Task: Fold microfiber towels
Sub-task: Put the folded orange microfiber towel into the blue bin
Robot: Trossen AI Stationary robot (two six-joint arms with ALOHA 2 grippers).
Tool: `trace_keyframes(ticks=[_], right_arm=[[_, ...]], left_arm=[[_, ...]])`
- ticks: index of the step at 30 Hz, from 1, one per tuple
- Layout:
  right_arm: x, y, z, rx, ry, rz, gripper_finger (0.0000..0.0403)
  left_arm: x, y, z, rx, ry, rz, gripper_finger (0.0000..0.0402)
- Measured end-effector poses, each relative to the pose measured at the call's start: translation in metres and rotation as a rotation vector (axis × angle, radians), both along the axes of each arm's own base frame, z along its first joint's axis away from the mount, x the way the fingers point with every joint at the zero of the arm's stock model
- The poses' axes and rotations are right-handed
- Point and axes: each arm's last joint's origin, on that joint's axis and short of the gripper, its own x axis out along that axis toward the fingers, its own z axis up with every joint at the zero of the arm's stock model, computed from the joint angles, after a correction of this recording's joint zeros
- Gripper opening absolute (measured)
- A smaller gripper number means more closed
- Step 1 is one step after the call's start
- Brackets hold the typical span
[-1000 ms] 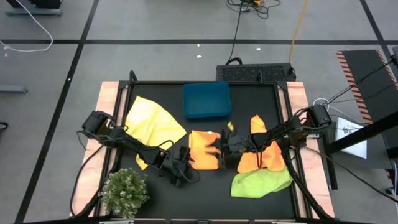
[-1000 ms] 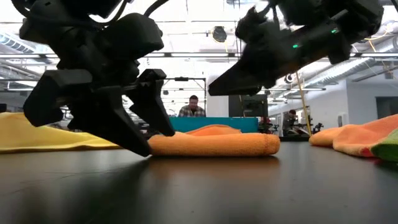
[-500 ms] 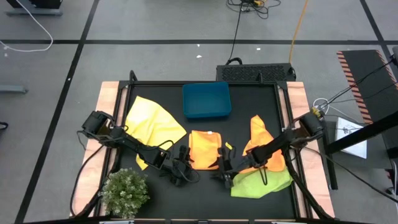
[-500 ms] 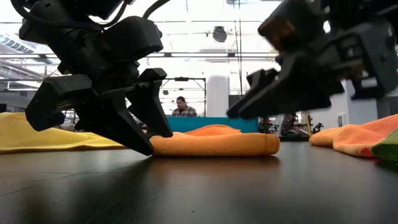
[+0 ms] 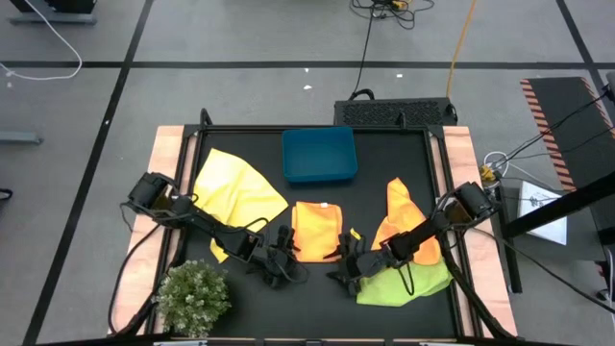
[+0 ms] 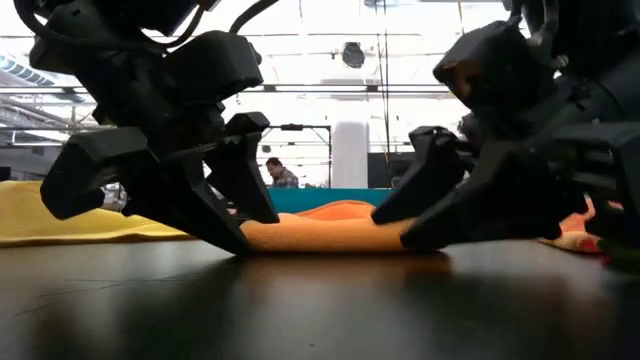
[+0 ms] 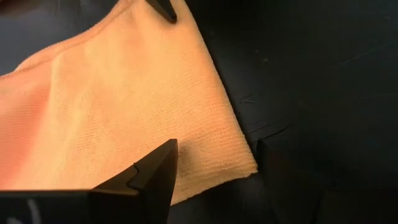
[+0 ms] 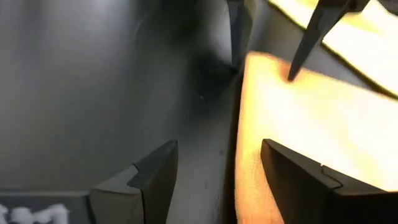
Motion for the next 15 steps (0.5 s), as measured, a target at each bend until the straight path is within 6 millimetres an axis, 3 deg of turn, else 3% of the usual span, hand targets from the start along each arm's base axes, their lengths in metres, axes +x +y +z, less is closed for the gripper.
trace_keyframes(ticks=[6, 15], right_arm=[[0.000, -0.006, -0.003, -0.009, 0.034, -0.045, 0.0208], [-0.001, -0.007, -0.006, -0.024, 0.067, -0.050, 0.0163]], left_arm=[[0.002, 0.001, -0.013, 0.013, 0.030, 0.010, 0.0223], [0.002, 0.001, -0.012, 0.034, 0.025, -0.010, 0.0218]])
